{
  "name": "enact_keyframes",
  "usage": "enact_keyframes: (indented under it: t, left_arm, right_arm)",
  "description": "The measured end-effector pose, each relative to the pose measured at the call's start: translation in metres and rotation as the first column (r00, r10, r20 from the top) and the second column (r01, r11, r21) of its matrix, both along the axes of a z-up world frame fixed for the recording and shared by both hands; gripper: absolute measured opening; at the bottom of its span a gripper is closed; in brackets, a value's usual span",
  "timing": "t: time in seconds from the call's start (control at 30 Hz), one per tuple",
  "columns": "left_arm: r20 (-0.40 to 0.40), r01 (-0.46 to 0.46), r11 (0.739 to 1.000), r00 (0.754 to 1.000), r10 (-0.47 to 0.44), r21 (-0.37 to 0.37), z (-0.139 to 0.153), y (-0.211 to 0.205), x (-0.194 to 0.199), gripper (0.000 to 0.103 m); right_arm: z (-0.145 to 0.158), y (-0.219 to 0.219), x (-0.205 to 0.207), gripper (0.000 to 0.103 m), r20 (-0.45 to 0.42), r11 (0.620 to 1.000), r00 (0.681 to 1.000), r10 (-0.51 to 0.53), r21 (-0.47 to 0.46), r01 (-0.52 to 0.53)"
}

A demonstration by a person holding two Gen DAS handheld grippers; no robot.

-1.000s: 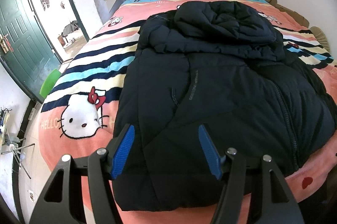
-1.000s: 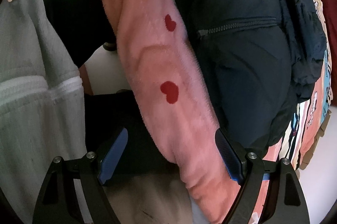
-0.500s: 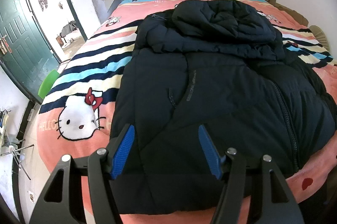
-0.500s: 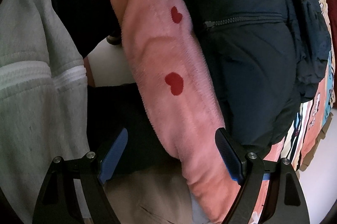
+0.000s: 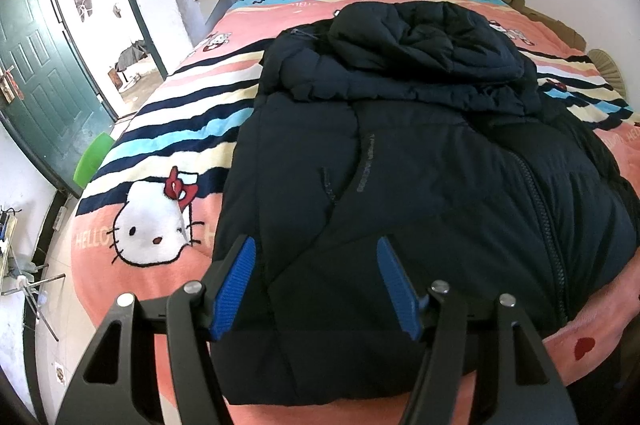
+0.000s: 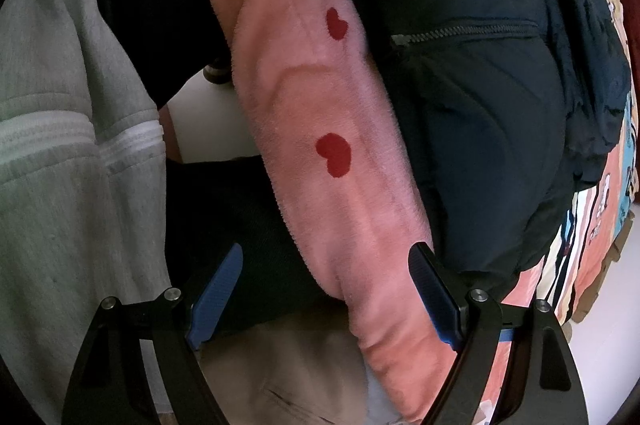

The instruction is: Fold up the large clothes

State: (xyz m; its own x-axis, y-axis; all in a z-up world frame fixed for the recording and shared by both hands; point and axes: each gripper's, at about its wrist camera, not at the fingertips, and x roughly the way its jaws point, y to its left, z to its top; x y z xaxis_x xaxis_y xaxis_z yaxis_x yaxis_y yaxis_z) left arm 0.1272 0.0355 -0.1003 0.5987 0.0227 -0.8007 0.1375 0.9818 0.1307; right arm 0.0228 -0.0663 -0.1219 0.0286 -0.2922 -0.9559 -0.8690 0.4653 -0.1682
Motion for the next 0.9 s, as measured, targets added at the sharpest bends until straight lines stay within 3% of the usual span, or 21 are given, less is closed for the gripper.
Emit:
enact_keyframes:
  t: [0.9]
  left_arm:
    - [0.007, 0.003, 1.000, 1.000, -0.003, 0.001, 0.001, 0.003, -0.001, 0.062]
  right_arm:
    - [0.003, -0.015, 0.007, 0.084, 0.016, 0.999, 0.999, -0.048, -0.003, 0.048]
